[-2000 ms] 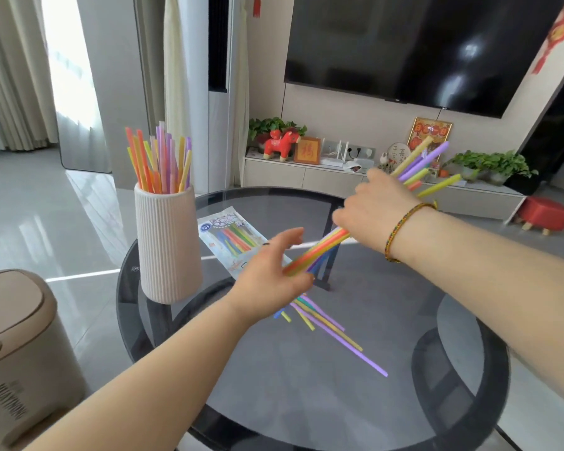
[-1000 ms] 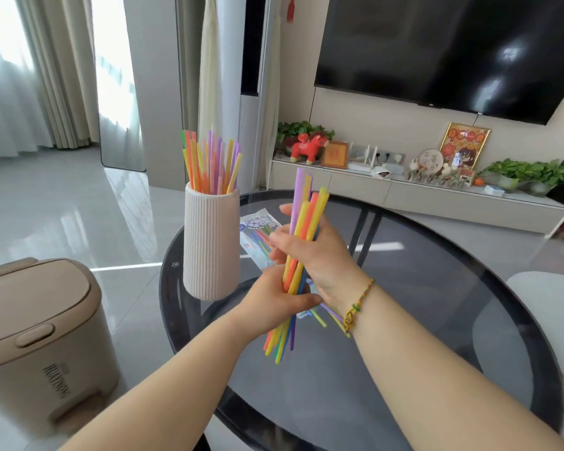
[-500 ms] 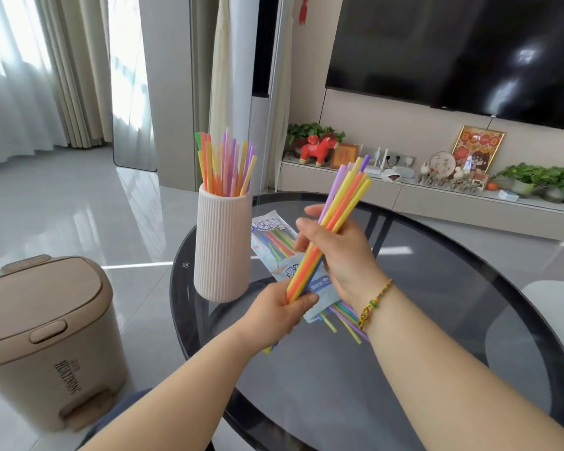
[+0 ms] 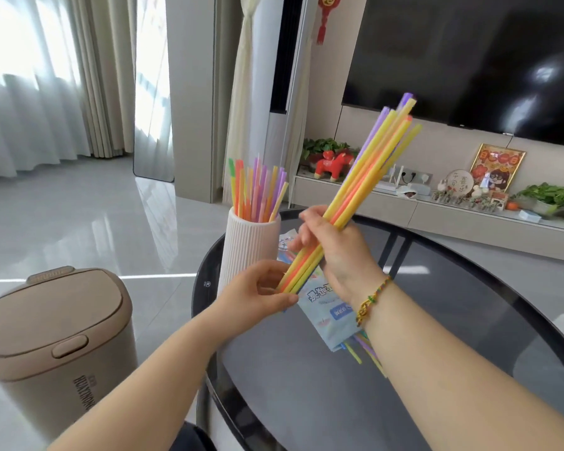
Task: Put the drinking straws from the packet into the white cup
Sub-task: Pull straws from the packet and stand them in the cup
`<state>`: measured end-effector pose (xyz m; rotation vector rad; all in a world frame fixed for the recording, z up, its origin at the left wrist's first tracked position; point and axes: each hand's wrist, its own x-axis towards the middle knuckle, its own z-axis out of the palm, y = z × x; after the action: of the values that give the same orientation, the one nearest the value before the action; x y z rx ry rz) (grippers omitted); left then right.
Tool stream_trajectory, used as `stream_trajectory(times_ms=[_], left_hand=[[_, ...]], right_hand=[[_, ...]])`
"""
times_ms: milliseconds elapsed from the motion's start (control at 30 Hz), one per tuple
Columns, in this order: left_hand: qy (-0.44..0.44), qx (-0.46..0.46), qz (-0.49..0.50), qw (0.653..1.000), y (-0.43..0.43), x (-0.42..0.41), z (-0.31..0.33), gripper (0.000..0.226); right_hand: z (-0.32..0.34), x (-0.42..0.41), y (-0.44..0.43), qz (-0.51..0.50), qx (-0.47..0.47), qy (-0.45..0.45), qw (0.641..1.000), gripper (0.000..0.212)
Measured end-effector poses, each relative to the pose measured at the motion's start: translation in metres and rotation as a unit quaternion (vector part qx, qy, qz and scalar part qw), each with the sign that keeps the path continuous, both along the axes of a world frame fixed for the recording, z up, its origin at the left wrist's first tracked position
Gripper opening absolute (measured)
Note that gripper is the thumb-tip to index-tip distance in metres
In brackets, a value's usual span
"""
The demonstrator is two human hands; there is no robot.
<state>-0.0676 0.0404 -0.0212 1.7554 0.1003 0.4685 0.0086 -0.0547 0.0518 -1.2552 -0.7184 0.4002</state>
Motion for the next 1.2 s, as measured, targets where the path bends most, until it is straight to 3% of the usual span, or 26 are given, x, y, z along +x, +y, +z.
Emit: stream_trajectory(times_ms=[100, 200, 267, 333, 500, 667, 800, 967, 1200], left_hand=[[-0.045, -0.006, 0.102, 0.994, 0.024, -0.007, 0.009, 0.024], [-0.113, 0.005, 0.267, 0.957, 0.047, -0.002, 0.022, 0.028], [-0.134, -0.015, 0.303, 0.943, 0.057, 0.004, 0.031, 0.021], [-0.113, -0.027, 0.259, 0.959, 0.065, 0.009, 0.037, 0.019], [-0.051, -0.014, 0.106, 0.993, 0.070, 0.013, 0.031, 0.074], [-0.037, 0.052, 0.127, 0.990, 0.066, 0.025, 0.016, 0.113], [-0.038, 0.048, 0.177, 0.982, 0.064, 0.032, 0.012, 0.110], [-0.032, 0.071, 0.182, 0.980, 0.063, 0.032, 0.014, 0.095], [-0.027, 0.077, 0.190, 0.978, 0.060, 0.029, 0.018, 0.085]], right_hand=[[0.022, 0.007, 0.014, -0.015, 0.066, 0.030, 0.997, 0.028], [0.043, 0.013, 0.029, -0.024, 0.117, 0.036, 0.992, 0.029], [0.057, 0.015, 0.039, -0.032, 0.152, 0.054, 0.986, 0.030], [0.067, 0.017, 0.050, -0.043, 0.177, 0.068, 0.981, 0.033], [0.080, 0.024, 0.068, -0.113, 0.160, 0.019, 0.980, 0.036], [0.063, 0.025, 0.082, -0.113, 0.081, -0.057, 0.989, 0.033], [0.052, 0.022, 0.086, -0.066, 0.029, -0.082, 0.994, 0.026], [0.056, 0.022, 0.082, -0.075, -0.030, -0.125, 0.989, 0.012], [0.058, 0.022, 0.078, -0.125, 0.008, -0.121, 0.985, 0.041]])
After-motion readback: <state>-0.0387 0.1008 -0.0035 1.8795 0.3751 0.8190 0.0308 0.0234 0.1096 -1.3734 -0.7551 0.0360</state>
